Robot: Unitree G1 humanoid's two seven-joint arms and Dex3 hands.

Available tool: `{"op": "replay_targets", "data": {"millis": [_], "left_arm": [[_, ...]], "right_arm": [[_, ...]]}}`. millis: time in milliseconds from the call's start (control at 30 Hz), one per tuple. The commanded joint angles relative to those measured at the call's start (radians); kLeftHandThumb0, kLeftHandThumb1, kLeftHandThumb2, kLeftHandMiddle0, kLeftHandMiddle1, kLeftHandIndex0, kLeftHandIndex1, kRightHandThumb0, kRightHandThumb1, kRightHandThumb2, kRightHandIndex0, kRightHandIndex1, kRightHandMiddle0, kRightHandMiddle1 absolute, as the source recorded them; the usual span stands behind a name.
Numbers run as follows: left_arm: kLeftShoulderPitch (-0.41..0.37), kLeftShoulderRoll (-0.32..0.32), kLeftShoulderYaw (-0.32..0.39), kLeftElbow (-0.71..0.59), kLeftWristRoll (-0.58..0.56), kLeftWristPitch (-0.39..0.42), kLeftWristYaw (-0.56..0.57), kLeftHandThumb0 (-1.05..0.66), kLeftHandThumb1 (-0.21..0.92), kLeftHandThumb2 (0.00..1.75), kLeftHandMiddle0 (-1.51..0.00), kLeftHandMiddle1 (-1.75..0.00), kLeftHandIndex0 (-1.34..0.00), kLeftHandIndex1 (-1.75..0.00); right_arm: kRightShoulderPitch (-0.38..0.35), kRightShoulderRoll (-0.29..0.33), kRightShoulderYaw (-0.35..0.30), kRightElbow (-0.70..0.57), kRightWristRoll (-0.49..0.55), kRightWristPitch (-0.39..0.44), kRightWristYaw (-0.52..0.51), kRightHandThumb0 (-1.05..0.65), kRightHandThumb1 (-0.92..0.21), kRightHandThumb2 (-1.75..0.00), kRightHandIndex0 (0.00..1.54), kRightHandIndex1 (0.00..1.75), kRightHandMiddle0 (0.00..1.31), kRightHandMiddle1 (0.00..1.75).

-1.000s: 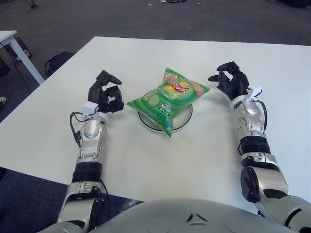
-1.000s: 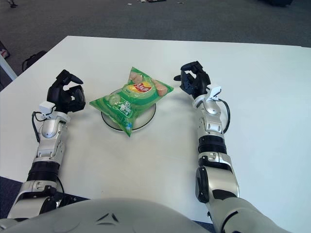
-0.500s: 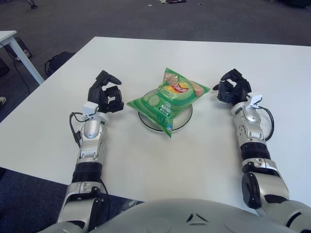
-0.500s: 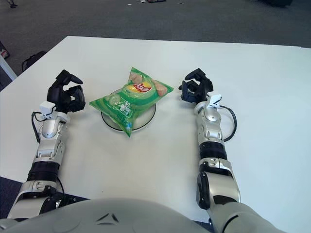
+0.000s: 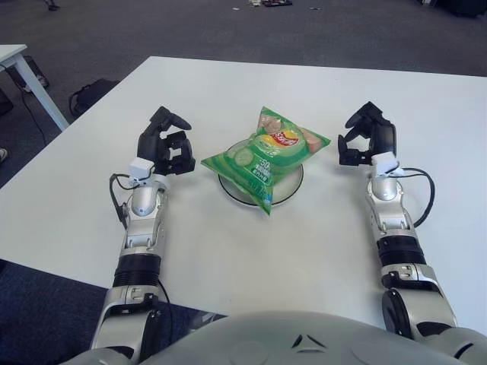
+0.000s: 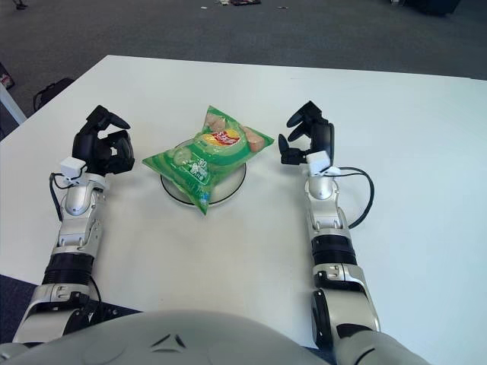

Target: Put the snack into the plate.

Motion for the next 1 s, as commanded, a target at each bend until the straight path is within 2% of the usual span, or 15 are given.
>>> {"op": "replay_targets", "data": {"millis": [0, 133, 300, 967], "left_arm": [[0.127, -0.045, -0.011, 0.072, 0.010, 0.032, 0.012, -0.48, 0.32, 1.30, -1.26, -1.75, -0.61, -1.75], [0.129, -0.044, -0.010, 0.063, 0.017, 0.044, 0.015, -0.47, 0.33, 1.29, -1.25, -1.75, -0.60, -1.75], [0.135, -0.051, -0.007, 0.041, 0.018, 0.067, 0.016, -0.47, 0.35, 1.27, -1.25, -1.75, -0.58, -1.75], [0.172, -0.059, -0.024, -0.079, 0.040, 0.192, 0.029, -0.47, 0.34, 1.28, -1.24, -1.75, -0.59, -1.75]], "right_arm": [[0.141, -0.009, 0.050, 0.113, -0.075, -0.043, -0.060, -0.41, -0.24, -1.39, 1.17, 1.73, 0.63, 1.75], [0.133, -0.019, 0.049, 0.167, -0.033, -0.054, -0.044, -0.46, -0.31, -1.32, 1.25, 1.74, 0.61, 1.75], [0.139, -0.009, 0.048, 0.166, 0.011, -0.054, -0.024, -0.47, -0.34, -1.29, 1.27, 1.75, 0.60, 1.75], [0.223, 0.048, 0.034, 0.067, 0.121, -0.022, 0.000, -0.48, -0.32, -1.31, 1.22, 1.75, 0.61, 1.75]]}}
